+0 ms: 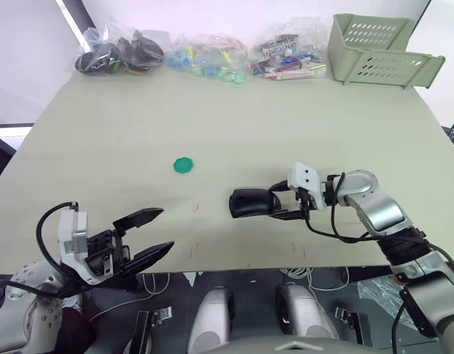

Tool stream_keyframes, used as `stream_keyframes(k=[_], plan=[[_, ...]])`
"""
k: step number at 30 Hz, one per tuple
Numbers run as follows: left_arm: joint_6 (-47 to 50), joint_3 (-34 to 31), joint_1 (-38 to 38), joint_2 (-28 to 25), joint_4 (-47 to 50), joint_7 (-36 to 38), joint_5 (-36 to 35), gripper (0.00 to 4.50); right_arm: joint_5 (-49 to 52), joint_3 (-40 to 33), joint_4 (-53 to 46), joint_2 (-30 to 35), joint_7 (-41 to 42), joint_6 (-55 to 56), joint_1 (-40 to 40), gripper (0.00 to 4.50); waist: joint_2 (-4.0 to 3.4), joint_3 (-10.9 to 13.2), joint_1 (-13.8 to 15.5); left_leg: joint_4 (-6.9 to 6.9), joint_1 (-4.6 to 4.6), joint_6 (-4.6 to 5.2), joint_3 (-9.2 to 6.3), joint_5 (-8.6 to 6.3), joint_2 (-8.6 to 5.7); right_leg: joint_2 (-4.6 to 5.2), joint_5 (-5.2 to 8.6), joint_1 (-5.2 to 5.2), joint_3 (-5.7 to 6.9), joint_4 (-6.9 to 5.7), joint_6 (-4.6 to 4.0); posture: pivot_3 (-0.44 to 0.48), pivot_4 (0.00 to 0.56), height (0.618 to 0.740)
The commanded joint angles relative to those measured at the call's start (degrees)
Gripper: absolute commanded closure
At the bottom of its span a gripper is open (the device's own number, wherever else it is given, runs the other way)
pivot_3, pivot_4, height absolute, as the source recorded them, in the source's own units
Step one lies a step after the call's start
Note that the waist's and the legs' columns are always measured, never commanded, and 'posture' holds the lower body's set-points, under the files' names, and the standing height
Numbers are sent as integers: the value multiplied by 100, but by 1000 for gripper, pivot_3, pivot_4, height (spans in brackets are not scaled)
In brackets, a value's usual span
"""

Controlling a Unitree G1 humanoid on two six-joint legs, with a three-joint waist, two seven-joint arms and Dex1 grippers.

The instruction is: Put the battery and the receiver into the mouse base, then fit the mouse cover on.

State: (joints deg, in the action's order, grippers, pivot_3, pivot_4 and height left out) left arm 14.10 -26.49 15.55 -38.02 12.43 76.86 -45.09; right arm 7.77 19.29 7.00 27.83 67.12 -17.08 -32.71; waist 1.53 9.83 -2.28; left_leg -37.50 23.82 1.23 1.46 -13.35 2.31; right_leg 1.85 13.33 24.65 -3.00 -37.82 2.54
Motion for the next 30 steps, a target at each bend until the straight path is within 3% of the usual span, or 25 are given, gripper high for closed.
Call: stream_keyframes(k=[1,30], plan=[[-63,-105,5,-63,149,-15,-51,0,33,-55,-91,1,35,111,-47,972,0,0,0,0,0,0,0,0,0,0,0,0,0,0,0,0,150,740],[-97,-59,32,-12,194,-86,-41,0,-47,-67,-149,53,62,151,-81,972,0,0,0,0,-1,0,0,0,0,0,-2,0,0,-1,4,0,150,740]])
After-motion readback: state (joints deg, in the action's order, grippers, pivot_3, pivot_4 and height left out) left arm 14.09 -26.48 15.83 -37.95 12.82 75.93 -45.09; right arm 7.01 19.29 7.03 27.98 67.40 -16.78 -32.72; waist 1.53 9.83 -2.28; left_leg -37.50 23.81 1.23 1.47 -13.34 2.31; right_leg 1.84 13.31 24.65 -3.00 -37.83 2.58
